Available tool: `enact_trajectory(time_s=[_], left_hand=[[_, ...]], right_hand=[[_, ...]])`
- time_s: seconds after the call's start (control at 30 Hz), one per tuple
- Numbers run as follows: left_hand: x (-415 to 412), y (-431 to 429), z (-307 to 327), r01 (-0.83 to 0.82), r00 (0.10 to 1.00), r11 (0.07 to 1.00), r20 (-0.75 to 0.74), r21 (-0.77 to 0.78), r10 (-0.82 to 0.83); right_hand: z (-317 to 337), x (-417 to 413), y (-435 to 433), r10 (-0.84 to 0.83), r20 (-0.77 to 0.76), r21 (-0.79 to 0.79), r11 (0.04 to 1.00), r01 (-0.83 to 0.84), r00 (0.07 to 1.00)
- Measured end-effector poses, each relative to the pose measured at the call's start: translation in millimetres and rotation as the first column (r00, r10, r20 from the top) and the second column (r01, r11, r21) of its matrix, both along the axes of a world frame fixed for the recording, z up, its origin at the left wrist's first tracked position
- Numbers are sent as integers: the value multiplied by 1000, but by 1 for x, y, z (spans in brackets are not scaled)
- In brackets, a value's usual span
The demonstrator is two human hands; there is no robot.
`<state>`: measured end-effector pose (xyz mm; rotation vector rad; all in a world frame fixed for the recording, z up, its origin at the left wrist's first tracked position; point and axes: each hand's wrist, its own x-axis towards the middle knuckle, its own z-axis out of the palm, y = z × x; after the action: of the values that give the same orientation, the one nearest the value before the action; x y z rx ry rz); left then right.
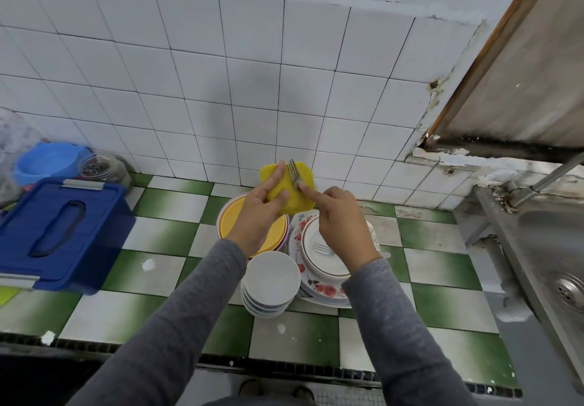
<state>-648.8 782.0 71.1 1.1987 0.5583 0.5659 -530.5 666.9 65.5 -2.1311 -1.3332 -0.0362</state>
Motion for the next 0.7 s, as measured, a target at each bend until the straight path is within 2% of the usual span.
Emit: enact_trajectory(time_s=[0.07,0.13,0.4,0.57,0.7], left_hand=[[0,0,3,-4,1000,1000,6,-8,4],[-1,1,4,6,1000,1000,11,-7,-6],[-6,6,1,85,996,996,-16,35,-84],[-7,12,2,78,997,997,29,12,-78],[-6,9,-1,109,994,993,5,46,-109]], right_hand=[[2,-2,1,5,8,-46,999,-5,1000],[2,-1,3,31,-49,-59,998,-33,998],[12,5,7,47,-441,17,999,-44,897],[16,8,4,117,-726,113,992,-50,678],[16,5,6,162,-839,182,983,-12,520]])
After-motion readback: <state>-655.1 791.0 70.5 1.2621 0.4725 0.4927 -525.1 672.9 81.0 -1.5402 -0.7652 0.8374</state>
